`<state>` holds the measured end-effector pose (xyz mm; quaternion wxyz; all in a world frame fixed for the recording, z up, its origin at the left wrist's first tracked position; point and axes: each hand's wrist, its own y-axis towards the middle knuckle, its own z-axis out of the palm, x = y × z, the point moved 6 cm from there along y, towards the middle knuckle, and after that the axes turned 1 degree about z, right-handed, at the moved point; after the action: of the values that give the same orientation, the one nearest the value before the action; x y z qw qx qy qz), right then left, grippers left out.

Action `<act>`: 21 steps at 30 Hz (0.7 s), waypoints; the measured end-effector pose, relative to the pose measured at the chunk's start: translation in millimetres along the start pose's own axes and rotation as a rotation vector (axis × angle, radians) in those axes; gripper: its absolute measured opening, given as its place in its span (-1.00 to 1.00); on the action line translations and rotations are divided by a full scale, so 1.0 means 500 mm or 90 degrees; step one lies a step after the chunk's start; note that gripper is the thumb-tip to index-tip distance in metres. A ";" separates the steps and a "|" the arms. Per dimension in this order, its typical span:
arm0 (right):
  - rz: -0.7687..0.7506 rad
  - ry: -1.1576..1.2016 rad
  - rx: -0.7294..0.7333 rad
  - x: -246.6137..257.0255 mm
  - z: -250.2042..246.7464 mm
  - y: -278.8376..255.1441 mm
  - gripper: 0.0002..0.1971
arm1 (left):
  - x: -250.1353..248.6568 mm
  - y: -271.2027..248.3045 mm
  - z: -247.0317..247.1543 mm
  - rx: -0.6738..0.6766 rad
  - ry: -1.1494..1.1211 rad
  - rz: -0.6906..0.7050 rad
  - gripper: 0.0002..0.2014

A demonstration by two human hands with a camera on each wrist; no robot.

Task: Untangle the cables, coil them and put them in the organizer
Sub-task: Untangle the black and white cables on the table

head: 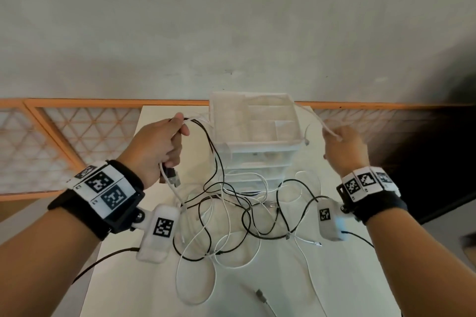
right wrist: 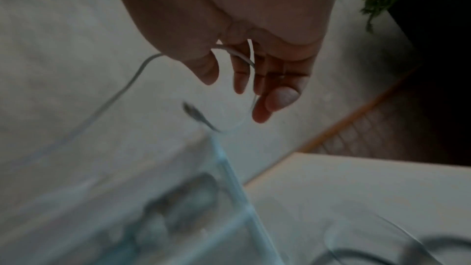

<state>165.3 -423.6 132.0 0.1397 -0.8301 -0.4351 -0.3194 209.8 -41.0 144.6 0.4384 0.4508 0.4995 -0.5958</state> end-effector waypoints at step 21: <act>-0.278 0.221 -0.002 0.219 0.014 -0.145 -0.82 | 0.046 -0.061 0.130 0.272 0.005 -0.046 -0.62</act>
<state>154.8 -308.3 194.5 0.1383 -0.6498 -0.5729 -0.4800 168.8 -103.4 134.6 0.3097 0.5175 0.3795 -0.7016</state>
